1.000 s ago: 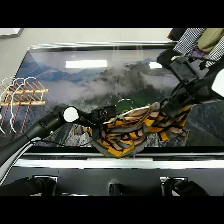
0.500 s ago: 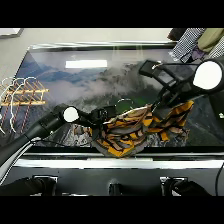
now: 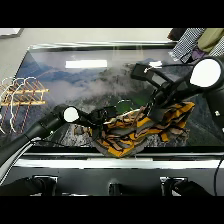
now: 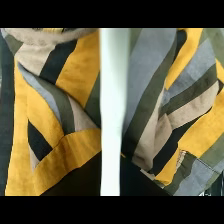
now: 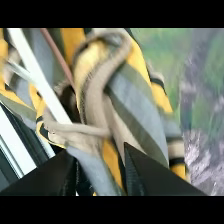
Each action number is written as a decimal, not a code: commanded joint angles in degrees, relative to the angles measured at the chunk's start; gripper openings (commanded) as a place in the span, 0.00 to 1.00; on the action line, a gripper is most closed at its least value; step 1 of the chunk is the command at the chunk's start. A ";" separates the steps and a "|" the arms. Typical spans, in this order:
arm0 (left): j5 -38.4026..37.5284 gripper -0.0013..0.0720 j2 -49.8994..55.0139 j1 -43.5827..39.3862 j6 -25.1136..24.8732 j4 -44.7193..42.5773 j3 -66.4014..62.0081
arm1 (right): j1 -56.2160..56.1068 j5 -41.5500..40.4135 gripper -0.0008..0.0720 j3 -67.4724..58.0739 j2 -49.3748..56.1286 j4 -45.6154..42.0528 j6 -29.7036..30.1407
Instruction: Fold the clothes and pants, and hang the long-sleeved shirts on hangers.
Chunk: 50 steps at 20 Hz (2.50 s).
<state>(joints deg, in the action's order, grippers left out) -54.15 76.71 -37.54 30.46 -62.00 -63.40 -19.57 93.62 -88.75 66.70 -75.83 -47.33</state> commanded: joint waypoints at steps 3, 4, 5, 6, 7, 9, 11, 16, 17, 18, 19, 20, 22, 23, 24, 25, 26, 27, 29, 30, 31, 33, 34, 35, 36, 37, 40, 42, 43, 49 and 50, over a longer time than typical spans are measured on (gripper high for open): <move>0.00 0.05 0.02 -0.02 0.11 -0.13 0.00 | 0.02 -1.36 0.46 0.04 0.66 1.27 1.75; 0.00 0.05 0.00 -0.02 0.13 -0.13 0.00 | 0.02 -0.70 0.46 0.04 1.20 1.29 1.75; -0.02 0.05 0.00 -0.02 0.11 -0.13 0.00 | 0.02 -0.15 0.46 0.04 1.73 1.55 1.73; -0.02 0.05 0.00 -0.02 0.13 -0.13 0.00 | 0.02 0.17 0.44 0.04 2.21 1.97 1.73; 0.00 0.05 0.00 -0.02 0.13 -0.13 0.00 | 0.02 0.44 0.43 0.04 2.60 2.38 1.73; 0.00 0.05 0.00 -0.02 0.13 -0.13 0.00 | 0.02 1.01 0.34 0.04 3.02 2.97 1.75; 0.00 0.05 0.00 -0.02 0.13 -0.13 0.00 | 0.02 1.03 0.15 0.02 2.95 2.99 1.73; 0.09 0.06 0.00 0.24 0.17 -0.13 0.00 | 0.02 1.09 0.05 0.02 1.38 2.49 1.51; 0.24 0.10 -0.04 0.46 0.20 -0.11 0.00 | 0.02 1.44 0.04 0.02 0.98 2.12 1.49; 0.68 0.18 -0.11 0.79 0.68 -0.13 0.00 | 0.02 2.10 0.04 0.02 0.59 1.57 1.49; 1.73 0.30 -0.15 1.27 3.23 -0.20 0.00 | 0.02 2.58 0.04 0.02 0.22 1.20 1.09; 3.30 0.52 -0.28 1.90 7.45 -0.24 0.00 | 0.02 2.51 0.04 0.02 -0.24 0.87 -0.72; 5.88 0.76 -1.16 3.98 19.45 -0.55 -0.07 | 0.02 2.45 0.04 0.02 -1.03 -0.72 -3.52; 5.77 0.76 -1.64 5.42 22.27 -0.52 -0.28 | 0.02 2.43 0.04 0.04 -1.33 -2.01 -4.33; 5.77 0.76 -2.27 6.86 25.05 -0.52 -0.50 | 0.02 2.21 0.04 0.04 -1.62 -2.99 -5.29; 5.77 0.76 -3.15 8.52 28.70 -0.52 -0.72 | 0.02 1.97 0.04 0.04 -1.81 -3.54 -6.05; 5.73 0.76 -4.22 10.45 32.61 -0.55 -0.98 | 0.02 1.99 0.04 0.02 -1.95 -3.91 -6.10; 5.66 0.76 -5.27 12.44 36.15 -0.55 -1.20 | 0.02 1.95 0.04 0.02 -2.08 -4.17 -6.51; 5.55 0.76 -7.85 17.18 44.15 -0.52 -1.22 | 0.02 1.16 0.04 0.02 -2.64 -6.38 -9.64; 5.31 0.76 -8.79 19.50 48.96 -0.52 -1.22 | 0.02 0.66 0.04 0.02 -3.10 -8.37 -12.15; 4.37 0.76 -9.22 21.57 54.03 -0.31 -1.20 | 0.02 0.00 0.04 0.02 -3.69 -10.73 -15.04; 1.68 0.76 -8.57 22.77 59.21 -0.28 -0.96 | 0.02 -1.86 0.04 0.02 -4.76 -13.94 -20.46; 1.57 0.76 -7.89 22.03 61.51 0.50 -0.48 | 0.02 -3.15 0.04 0.02 -5.05 -14.49 -22.93; 1.92 0.76 -6.84 20.79 63.21 2.60 -0.24 | 0.02 -4.37 0.04 0.02 -5.18 -14.69 -25.11; 2.82 0.76 -5.66 19.28 63.49 5.95 -0.26 | 0.02 -5.25 0.04 0.04 -5.14 -14.67 -26.88; 4.61 0.76 -4.55 17.42 63.47 10.08 -0.26 | 0.02 -6.16 0.04 0.04 -5.11 -14.49 -27.58; 10.27 0.76 -0.22 11.08 63.47 17.00 -3.28 | 0.02 -7.08 0.04 0.04 -5.09 -14.45 -27.58; 9.84 0.76 4.76 8.00 63.69 17.00 -9.40 | 0.02 -7.06 0.04 0.04 -5.09 -14.45 -28.44; 9.03 0.76 7.50 6.97 63.71 17.00 -12.72 | 0.02 -7.06 0.04 0.04 -5.09 -14.45 -28.65; 5.09 0.76 21.09 4.70 62.84 26.03 -25.92 | 0.02 -7.08 0.04 0.04 -5.09 -14.47 -28.81; 5.07 0.76 22.27 4.59 61.44 28.85 -26.27 | 0.02 -7.19 0.04 0.04 -5.09 -14.49 -28.81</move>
<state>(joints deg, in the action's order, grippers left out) -48.07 94.11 -32.05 93.95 -40.91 -85.82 -19.55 86.70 -88.71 61.65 -90.26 -75.79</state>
